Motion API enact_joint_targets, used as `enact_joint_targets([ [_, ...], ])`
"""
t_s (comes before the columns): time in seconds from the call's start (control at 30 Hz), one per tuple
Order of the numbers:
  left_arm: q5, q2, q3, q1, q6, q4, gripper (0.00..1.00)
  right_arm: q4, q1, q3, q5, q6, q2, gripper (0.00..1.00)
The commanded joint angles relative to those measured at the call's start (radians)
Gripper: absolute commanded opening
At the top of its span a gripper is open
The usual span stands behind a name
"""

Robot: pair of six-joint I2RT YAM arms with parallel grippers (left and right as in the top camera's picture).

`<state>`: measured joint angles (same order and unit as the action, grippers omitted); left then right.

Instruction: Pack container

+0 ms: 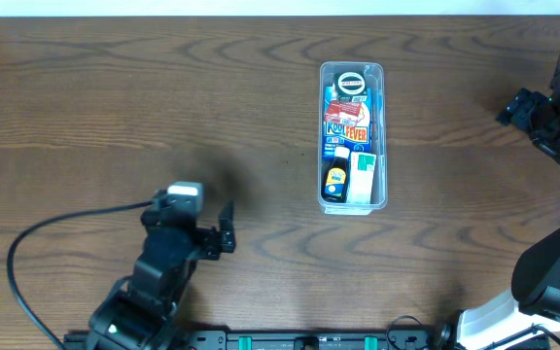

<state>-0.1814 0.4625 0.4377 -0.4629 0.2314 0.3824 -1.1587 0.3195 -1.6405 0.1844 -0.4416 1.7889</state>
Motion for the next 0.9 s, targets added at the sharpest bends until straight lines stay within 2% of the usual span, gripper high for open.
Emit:
enact_joint_targets([
  [0.0, 0.072, -0.08, -0.084, 0.095, -0.013, -0.056, 0.98, -0.001, 0.001, -0.001, 0.014, -0.018, 0.003, 0.99],
  [0.33, 0.074, -0.24, -0.19, 0.28, -0.013, -0.094, 0.98, -0.001, 0.001, -0.001, 0.014, -0.018, 0.003, 0.99],
  [0.53, 0.072, -0.286, -0.225, 0.312, -0.014, -0.11, 0.98, -0.001, 0.001, -0.001, 0.014, -0.018, 0.003, 0.99],
  [0.87, 0.086, -0.39, -0.404, 0.334, -0.013, -0.393, 0.98, -0.001, 0.001, -0.001, 0.014, -0.018, 0.003, 0.99],
])
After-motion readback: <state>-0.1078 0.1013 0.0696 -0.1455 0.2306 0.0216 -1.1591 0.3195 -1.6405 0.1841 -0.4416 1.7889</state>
